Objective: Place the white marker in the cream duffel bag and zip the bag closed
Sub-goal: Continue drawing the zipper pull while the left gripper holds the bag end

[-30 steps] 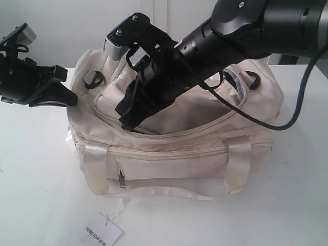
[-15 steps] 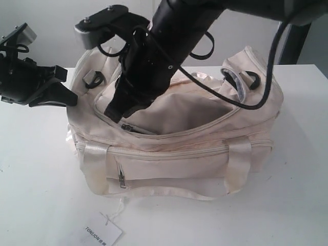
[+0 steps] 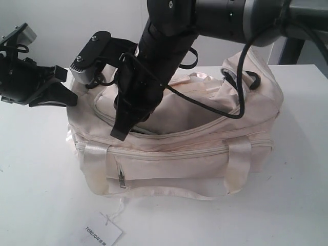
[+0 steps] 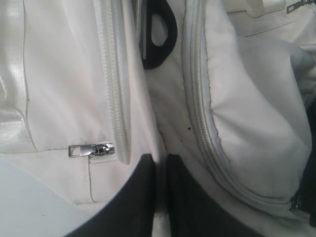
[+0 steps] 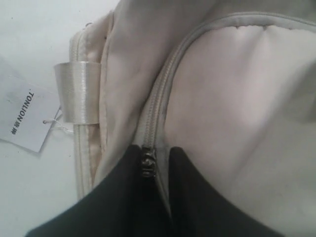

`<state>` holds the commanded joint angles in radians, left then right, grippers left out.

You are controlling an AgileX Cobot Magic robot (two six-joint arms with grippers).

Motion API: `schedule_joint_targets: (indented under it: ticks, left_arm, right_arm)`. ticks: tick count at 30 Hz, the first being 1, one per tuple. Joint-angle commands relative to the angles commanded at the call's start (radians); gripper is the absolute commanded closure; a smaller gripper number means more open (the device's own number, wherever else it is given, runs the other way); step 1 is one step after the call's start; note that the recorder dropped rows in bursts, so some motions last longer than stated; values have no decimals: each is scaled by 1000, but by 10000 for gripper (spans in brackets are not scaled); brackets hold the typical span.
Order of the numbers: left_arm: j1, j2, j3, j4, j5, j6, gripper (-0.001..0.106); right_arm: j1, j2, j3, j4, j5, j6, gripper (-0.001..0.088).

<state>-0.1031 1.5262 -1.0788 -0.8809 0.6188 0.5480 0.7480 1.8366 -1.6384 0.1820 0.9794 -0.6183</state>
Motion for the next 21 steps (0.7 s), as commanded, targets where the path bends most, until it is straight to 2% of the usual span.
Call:
schedule_joint_targets:
  ticks: [8,21]
  left_arm:
    - [0,0,0,0,0,0,1053]
    - [0,0,0,-2,0,0,1053]
  right_arm:
    - [0,23,0,0,0,24,615]
    - [0,46,0,8,-18,158,615]
